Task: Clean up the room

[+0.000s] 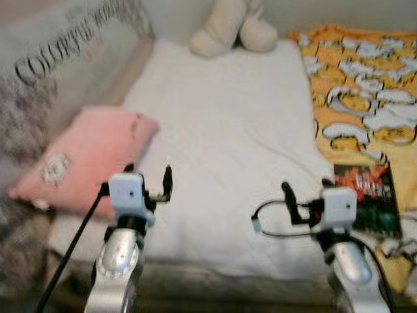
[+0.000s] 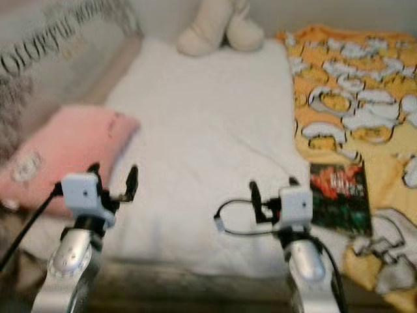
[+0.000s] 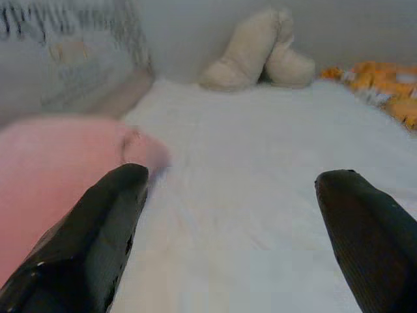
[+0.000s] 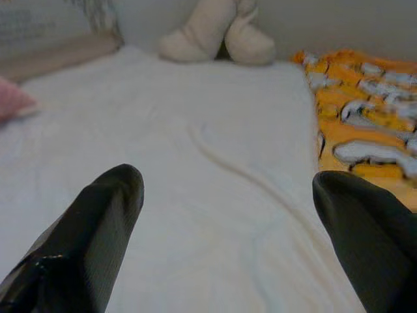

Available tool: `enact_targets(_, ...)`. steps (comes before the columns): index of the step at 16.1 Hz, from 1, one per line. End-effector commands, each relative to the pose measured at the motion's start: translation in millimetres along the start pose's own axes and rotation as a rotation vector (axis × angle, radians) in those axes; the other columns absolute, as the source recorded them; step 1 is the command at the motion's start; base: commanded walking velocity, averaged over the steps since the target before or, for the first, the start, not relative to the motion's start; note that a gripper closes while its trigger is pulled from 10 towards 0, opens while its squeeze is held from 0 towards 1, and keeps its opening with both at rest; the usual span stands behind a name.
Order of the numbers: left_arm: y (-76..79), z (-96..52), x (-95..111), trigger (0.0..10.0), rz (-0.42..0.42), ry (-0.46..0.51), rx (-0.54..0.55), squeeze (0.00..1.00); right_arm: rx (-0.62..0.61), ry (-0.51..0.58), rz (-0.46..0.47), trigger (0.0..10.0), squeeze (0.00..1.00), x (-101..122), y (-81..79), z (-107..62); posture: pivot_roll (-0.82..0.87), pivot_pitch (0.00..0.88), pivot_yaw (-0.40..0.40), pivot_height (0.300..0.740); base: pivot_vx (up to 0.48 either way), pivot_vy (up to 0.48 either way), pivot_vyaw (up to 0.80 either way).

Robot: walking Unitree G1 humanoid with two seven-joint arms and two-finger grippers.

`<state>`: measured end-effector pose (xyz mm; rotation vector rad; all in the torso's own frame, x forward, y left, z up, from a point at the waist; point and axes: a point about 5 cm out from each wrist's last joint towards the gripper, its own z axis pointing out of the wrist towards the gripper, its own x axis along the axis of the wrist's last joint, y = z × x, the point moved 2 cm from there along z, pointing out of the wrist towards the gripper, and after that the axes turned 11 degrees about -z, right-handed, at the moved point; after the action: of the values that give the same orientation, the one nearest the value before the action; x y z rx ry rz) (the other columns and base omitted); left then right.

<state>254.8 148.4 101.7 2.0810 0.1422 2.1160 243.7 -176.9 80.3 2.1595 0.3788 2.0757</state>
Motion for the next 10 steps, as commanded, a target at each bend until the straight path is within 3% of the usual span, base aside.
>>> enact_targets(1,1.1,3.3,1.2,10.0,0.012,0.002,-0.013,0.00,0.020,0.013,0.010,10.0,0.00,3.8,-4.2,2.5,-0.17,0.000,0.079,0.727,0.000,-0.469,0.00)
enact_targets(3,2.4,19.3,1.9,10.0,0.019,-0.007,-0.042,0.00,0.023,0.017,0.007,10.0,0.00,3.7,-4.3,4.7,-0.18,0.000,0.085,0.727,0.000,-0.467,0.00)
enact_targets(10,16.0,20.8,-1.8,10.0,0.002,-0.013,-0.097,0.00,0.022,0.008,0.008,10.0,0.00,1.8,-5.1,6.6,-0.20,0.008,0.096,0.727,0.000,-0.460,0.00)
